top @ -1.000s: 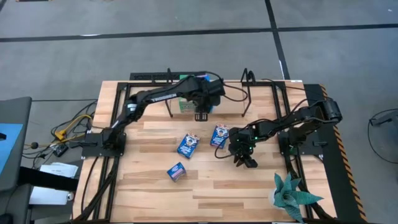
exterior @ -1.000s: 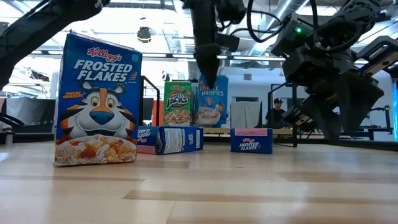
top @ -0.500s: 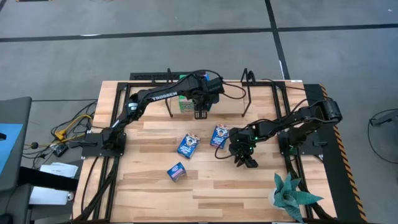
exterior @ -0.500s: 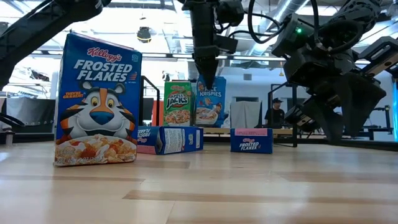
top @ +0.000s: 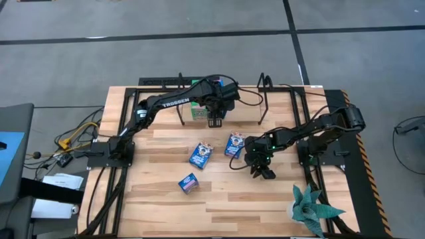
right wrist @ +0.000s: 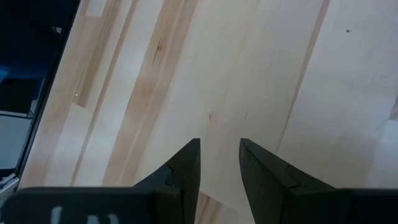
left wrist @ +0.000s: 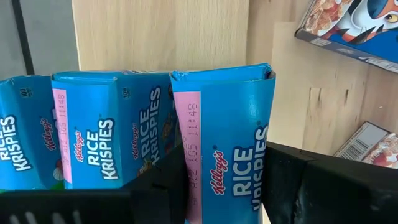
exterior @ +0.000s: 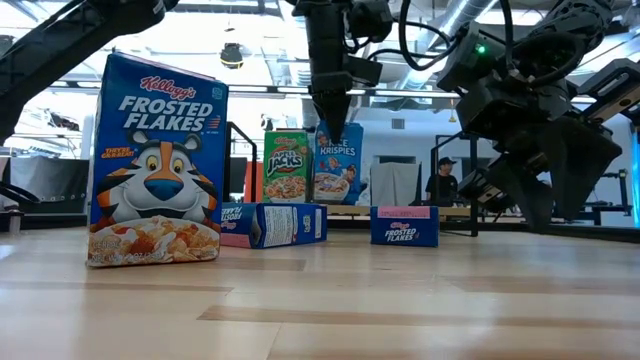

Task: Stack cereal on shelf
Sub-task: Put the light blue cereal box on the shelf aligned with the other light blue cereal box

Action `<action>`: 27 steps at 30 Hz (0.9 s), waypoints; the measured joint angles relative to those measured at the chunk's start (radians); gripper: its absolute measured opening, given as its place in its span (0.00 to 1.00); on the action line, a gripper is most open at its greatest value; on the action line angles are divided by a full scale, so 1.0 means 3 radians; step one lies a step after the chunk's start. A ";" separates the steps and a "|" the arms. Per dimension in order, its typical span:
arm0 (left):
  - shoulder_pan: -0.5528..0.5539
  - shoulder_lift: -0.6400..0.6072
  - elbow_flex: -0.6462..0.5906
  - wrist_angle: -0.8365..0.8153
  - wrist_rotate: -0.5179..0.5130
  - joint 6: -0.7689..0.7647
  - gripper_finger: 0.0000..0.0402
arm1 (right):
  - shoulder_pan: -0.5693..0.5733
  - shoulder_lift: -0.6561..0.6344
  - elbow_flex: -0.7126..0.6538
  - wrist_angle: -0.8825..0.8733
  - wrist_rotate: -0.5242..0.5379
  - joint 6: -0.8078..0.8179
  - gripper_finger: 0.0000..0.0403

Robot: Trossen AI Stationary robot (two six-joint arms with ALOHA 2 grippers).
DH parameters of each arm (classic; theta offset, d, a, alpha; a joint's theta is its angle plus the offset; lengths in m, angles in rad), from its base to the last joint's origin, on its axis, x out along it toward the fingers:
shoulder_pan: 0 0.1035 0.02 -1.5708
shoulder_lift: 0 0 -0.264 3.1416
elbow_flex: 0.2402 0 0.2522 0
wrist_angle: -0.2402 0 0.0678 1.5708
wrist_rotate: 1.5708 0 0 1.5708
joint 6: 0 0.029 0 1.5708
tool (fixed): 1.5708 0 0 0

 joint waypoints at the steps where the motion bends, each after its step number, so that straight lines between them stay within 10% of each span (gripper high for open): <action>1: 0.0000 0.0000 0.0000 0.0000 0.0000 0.0011 0.34 | 0.0000 0.0000 0.0000 0.0000 -0.0001 0.0001 0.34; 27: 0.0001 -0.0001 0.0000 -0.0027 -0.0066 0.0020 0.52 | 0.0072 0.0000 0.0000 0.0027 0.0062 0.0113 0.34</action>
